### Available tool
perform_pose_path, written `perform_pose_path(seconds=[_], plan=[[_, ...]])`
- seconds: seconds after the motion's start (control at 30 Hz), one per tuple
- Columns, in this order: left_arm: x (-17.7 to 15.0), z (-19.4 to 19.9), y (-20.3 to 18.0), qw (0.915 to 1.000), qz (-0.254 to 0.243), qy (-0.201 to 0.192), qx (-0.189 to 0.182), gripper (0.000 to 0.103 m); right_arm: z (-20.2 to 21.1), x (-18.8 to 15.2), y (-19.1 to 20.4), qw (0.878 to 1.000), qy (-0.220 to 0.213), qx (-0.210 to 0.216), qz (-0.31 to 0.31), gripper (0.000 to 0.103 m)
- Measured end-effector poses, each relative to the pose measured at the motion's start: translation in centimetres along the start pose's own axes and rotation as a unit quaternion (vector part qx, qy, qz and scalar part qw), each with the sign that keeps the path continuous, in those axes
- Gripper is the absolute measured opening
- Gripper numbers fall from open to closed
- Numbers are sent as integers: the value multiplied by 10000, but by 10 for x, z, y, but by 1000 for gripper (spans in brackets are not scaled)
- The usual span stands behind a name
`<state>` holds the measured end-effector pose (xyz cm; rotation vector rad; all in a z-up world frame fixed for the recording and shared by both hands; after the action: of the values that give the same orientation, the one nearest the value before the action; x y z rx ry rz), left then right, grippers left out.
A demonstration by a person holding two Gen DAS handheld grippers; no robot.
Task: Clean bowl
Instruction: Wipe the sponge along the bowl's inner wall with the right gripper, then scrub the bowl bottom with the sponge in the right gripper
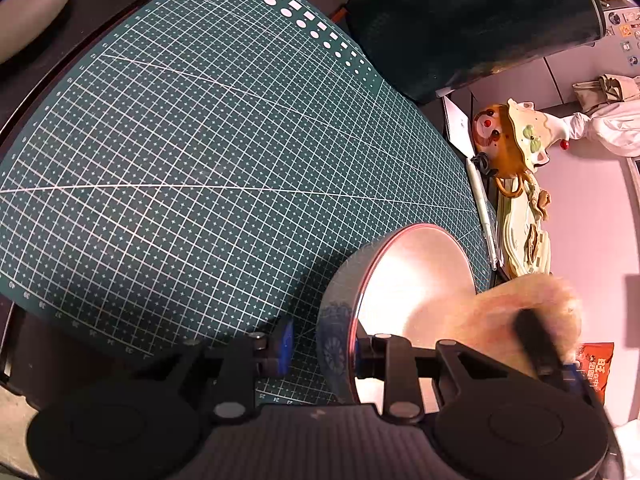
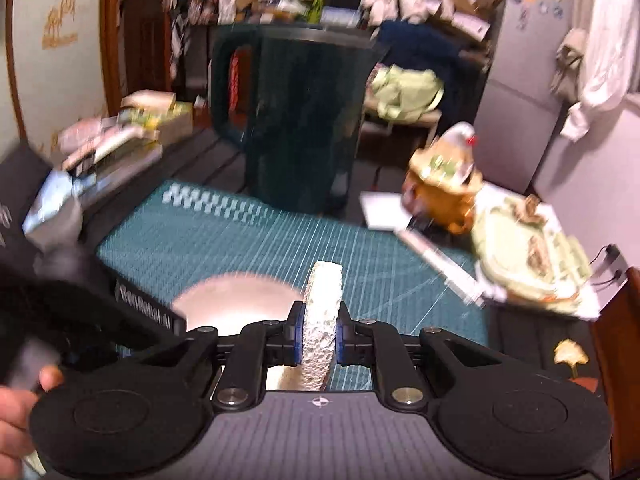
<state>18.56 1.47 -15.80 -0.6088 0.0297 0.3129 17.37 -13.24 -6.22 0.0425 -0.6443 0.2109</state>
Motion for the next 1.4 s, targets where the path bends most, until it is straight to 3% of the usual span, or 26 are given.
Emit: perform_pose_path(seconds=[0.1, 0.17, 0.27, 0.37, 0.47, 0.57, 0.63, 0.7, 0.77, 0.9, 1.07, 1.4], plan=[[0, 2, 3, 10000, -4, 1, 3, 28, 5, 2, 7, 9980, -37, 601, -199, 13], [2, 2, 7, 10000, -5, -1, 2, 28, -4, -2, 15, 9967, 147, 773, -203, 13], [3, 1, 8, 10000, -10, 15, 3, 28, -28, -17, 26, 9971, 513, 559, 111, 13], [4, 2, 8, 10000, -10, 23, 0, 28, -34, -20, 26, 9977, 466, -33, 484, 13], [1, 2, 5, 10000, 3, 7, -1, 28, -20, -11, 17, 9977, 207, -363, 532, 13], [3, 1, 4, 10000, 6, 10, 5, 28, 0, 0, 6, 9991, -73, -305, 268, 13], [2, 2, 4, 10000, 3, 5, 5, 28, 8, 3, 3, 9999, -121, 91, -7, 13], [3, 3, 4, 10000, 1, 8, -2, 28, 4, 2, 6, 9968, 52, 735, -321, 13], [4, 3, 4, 10000, 2, 8, -4, 28, -10, -4, 12, 9921, 339, 1115, -463, 13], [5, 3, 4, 10000, -4, 8, -1, 28, -35, -18, 23, 9952, 637, 733, -133, 13], [6, 2, 4, 10000, -8, 8, -1, 28, -30, -14, 17, 9982, 422, -242, 340, 13], [6, 2, 3, 10000, -11, 15, 0, 28, -8, 0, 10, 9951, 301, 849, -398, 13]])
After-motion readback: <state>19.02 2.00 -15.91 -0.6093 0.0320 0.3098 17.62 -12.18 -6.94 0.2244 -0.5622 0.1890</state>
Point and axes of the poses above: each gripper's, at about its wrist camera, not at the fingertips, and z roughly against the way its jaws point, y to its left, x to its top, the point moved 8 cm from there along -z, roughly the way its jaws point, and after that the axes turned 13 degrees about y, right-handed, at the moved point
